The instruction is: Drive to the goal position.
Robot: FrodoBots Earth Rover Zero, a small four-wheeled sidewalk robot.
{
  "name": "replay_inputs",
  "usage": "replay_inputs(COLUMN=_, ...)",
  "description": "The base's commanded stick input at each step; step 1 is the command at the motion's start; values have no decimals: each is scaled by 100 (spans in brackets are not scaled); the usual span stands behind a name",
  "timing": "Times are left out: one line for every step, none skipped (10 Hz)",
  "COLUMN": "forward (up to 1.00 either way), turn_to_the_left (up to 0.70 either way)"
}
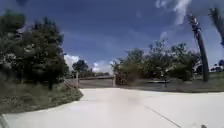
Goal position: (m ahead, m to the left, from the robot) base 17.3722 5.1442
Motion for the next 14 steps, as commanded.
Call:
replay_inputs(forward=85, turn_to_the_left=4)
replay_inputs(forward=85, turn_to_the_left=4)
replay_inputs(forward=85, turn_to_the_left=4)
replay_inputs(forward=85, turn_to_the_left=4)
replay_inputs(forward=85, turn_to_the_left=4)
replay_inputs(forward=85, turn_to_the_left=4)
replay_inputs(forward=85, turn_to_the_left=4)
replay_inputs(forward=85, turn_to_the_left=4)
replay_inputs(forward=85, turn_to_the_left=4)
replay_inputs(forward=85, turn_to_the_left=4)
replay_inputs(forward=85, turn_to_the_left=4)
replay_inputs(forward=85, turn_to_the_left=4)
replay_inputs(forward=85, turn_to_the_left=4)
replay_inputs(forward=85, turn_to_the_left=9)
